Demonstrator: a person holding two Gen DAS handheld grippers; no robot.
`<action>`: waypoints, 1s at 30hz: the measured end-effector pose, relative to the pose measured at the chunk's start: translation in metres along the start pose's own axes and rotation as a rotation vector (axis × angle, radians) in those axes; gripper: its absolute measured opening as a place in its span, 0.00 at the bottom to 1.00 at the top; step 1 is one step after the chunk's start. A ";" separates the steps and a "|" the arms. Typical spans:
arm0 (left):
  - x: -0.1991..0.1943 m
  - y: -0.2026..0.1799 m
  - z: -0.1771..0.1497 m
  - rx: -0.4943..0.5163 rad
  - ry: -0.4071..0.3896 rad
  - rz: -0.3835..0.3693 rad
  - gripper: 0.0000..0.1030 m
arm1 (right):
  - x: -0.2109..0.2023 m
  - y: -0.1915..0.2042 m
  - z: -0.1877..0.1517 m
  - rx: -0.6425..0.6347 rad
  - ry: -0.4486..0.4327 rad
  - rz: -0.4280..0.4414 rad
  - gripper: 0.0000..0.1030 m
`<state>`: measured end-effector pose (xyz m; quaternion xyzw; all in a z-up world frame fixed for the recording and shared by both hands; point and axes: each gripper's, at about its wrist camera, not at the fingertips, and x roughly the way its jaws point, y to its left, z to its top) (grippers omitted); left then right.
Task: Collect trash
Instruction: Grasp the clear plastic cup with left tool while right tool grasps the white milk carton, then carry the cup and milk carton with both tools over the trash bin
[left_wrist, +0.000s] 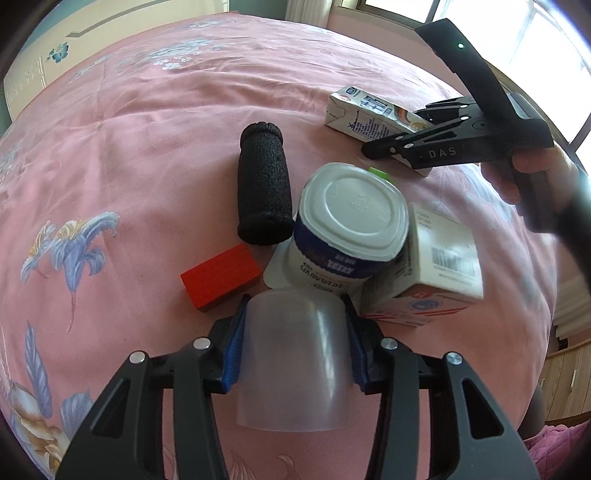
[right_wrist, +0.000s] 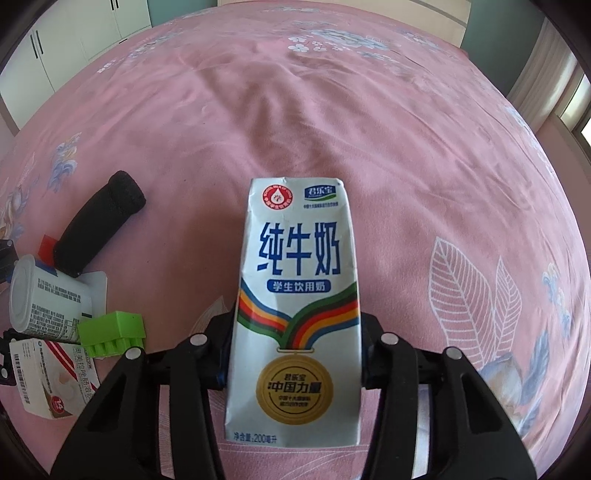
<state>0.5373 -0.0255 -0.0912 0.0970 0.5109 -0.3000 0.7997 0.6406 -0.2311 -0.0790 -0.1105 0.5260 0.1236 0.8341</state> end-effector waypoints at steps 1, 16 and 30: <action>-0.001 0.000 -0.001 -0.008 0.004 0.003 0.47 | -0.002 0.000 -0.002 0.004 -0.001 -0.002 0.47; -0.092 -0.010 -0.022 -0.161 -0.057 0.209 0.47 | -0.102 -0.010 -0.040 0.062 -0.064 -0.070 0.47; -0.276 -0.081 -0.037 -0.256 -0.271 0.419 0.47 | -0.326 0.024 -0.082 0.051 -0.324 -0.113 0.47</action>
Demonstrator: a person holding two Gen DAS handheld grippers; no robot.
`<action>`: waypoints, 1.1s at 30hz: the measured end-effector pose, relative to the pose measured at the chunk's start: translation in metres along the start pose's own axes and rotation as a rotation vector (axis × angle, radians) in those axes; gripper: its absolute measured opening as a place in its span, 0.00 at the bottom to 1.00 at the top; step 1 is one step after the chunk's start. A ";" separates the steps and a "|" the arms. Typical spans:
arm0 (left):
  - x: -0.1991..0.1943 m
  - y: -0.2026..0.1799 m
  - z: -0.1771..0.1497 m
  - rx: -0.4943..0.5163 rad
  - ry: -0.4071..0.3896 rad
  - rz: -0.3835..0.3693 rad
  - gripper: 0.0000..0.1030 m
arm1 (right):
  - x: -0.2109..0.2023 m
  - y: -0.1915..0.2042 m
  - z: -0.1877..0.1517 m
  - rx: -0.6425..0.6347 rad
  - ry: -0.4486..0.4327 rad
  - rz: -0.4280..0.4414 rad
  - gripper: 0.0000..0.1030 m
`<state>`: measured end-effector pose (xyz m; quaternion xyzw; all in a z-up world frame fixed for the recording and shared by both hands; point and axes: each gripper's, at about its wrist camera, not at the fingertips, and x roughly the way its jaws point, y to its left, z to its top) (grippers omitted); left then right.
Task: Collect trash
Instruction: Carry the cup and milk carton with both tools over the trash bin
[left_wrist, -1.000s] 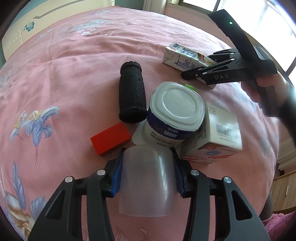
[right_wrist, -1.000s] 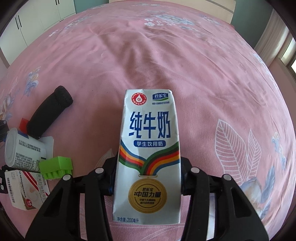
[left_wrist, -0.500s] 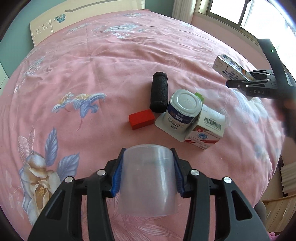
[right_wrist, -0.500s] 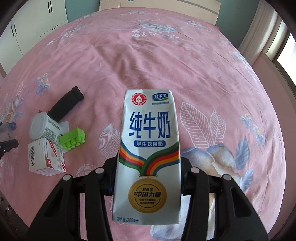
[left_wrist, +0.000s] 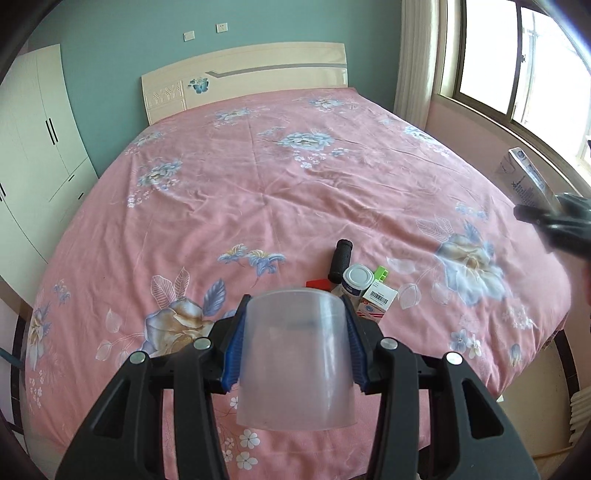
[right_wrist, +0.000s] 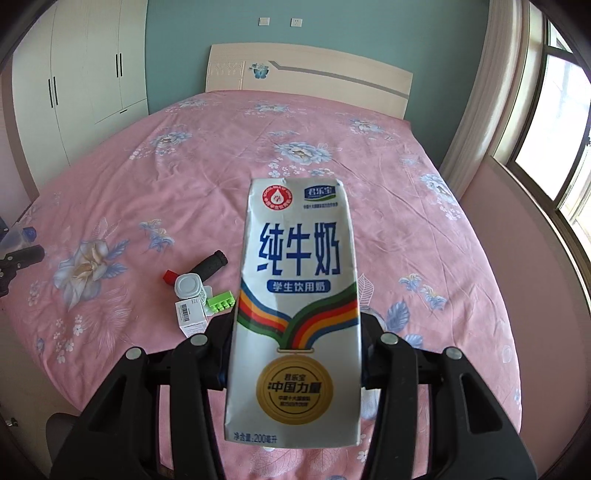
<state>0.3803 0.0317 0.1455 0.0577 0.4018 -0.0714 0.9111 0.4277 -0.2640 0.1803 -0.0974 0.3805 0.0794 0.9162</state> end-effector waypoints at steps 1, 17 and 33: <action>-0.014 -0.001 0.000 0.008 -0.015 0.022 0.47 | -0.016 0.000 0.000 -0.001 -0.015 -0.003 0.47; -0.172 -0.002 -0.035 -0.004 -0.180 0.121 0.47 | -0.197 0.042 -0.033 -0.072 -0.178 0.043 0.47; -0.149 -0.004 -0.122 0.013 -0.069 0.100 0.47 | -0.196 0.120 -0.104 -0.221 -0.111 0.134 0.47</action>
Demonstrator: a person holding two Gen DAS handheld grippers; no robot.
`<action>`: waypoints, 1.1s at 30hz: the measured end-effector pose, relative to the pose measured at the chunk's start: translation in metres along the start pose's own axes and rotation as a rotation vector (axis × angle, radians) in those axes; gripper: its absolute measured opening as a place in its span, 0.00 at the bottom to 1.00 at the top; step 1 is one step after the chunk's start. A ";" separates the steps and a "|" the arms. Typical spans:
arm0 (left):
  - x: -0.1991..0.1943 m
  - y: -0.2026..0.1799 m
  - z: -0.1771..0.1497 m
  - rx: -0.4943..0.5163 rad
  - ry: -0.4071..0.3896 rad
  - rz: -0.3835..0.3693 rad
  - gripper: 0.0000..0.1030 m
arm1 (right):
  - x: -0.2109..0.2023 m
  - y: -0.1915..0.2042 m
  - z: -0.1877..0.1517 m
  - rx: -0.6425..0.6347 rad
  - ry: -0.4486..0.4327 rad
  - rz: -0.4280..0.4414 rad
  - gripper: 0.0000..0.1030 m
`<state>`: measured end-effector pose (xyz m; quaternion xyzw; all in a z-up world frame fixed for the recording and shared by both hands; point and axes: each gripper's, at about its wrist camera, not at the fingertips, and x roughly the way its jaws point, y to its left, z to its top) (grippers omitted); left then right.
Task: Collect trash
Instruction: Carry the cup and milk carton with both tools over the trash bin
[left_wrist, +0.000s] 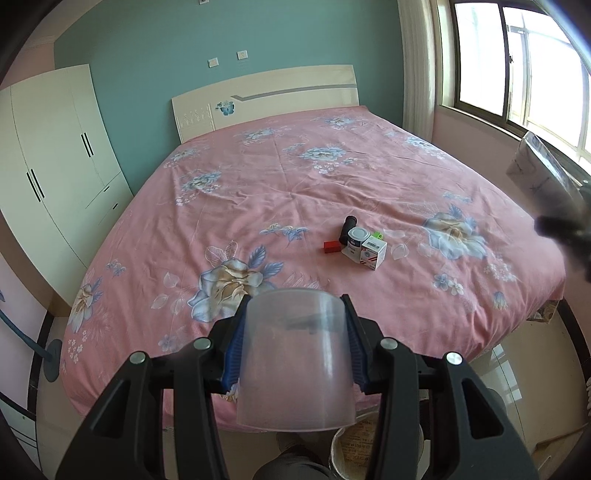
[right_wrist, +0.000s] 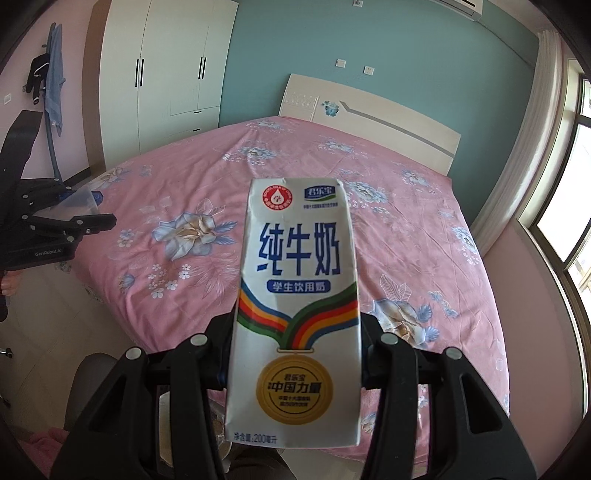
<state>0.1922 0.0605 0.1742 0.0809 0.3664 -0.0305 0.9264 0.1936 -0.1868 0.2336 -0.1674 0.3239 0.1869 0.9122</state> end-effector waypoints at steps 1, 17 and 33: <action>0.004 0.000 -0.007 0.003 0.013 0.001 0.47 | 0.005 0.004 -0.006 -0.005 0.011 0.011 0.47; 0.106 -0.031 -0.125 0.038 0.283 -0.077 0.47 | 0.097 0.070 -0.123 -0.048 0.265 0.191 0.47; 0.193 -0.074 -0.223 0.042 0.531 -0.154 0.47 | 0.174 0.127 -0.234 -0.016 0.509 0.352 0.47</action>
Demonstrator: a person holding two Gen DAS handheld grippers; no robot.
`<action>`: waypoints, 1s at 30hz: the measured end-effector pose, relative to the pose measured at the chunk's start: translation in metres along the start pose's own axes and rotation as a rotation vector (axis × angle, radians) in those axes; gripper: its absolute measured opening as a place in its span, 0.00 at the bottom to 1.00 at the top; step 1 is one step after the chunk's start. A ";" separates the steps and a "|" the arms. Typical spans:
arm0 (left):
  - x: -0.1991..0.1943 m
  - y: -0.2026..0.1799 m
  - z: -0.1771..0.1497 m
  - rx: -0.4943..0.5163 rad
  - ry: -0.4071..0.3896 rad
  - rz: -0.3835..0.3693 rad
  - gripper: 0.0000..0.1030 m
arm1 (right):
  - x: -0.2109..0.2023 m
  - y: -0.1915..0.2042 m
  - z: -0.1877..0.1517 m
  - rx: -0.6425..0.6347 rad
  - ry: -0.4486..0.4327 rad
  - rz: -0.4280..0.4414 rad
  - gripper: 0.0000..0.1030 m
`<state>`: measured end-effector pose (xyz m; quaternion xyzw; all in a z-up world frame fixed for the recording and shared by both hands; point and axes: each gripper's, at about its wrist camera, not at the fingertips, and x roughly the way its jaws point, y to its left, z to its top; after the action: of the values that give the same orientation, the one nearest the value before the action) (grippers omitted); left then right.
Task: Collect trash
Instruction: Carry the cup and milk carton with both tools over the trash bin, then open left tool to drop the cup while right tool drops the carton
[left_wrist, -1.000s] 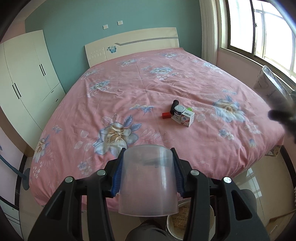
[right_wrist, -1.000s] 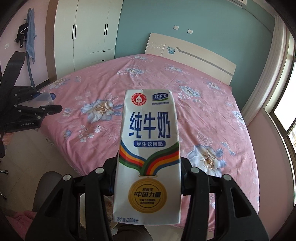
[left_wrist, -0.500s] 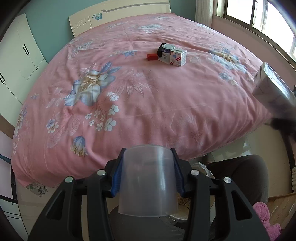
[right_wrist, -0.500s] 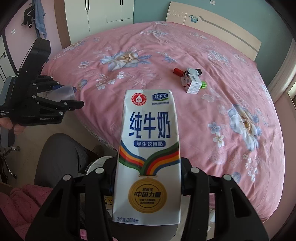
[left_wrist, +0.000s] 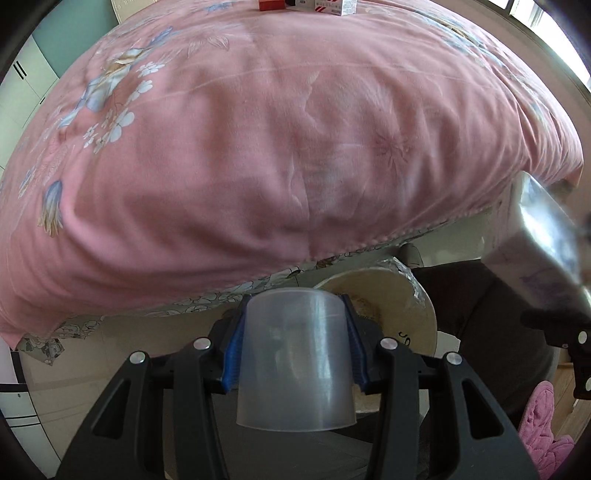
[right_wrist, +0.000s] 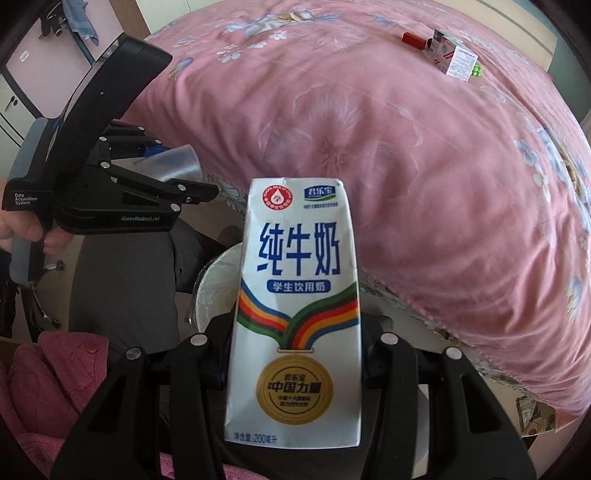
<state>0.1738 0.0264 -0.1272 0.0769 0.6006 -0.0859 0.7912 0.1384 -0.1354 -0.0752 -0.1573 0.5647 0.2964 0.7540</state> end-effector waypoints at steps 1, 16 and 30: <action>0.006 -0.001 -0.002 0.000 0.012 -0.003 0.47 | 0.008 0.001 -0.002 0.004 0.014 0.009 0.47; 0.103 -0.025 -0.035 -0.026 0.221 -0.104 0.47 | 0.103 0.015 -0.042 0.064 0.216 0.132 0.47; 0.180 -0.024 -0.052 -0.066 0.381 -0.135 0.47 | 0.175 0.016 -0.058 0.164 0.378 0.182 0.47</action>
<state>0.1676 0.0072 -0.3148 0.0255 0.7457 -0.1029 0.6578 0.1176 -0.1089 -0.2575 -0.0967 0.7299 0.2818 0.6152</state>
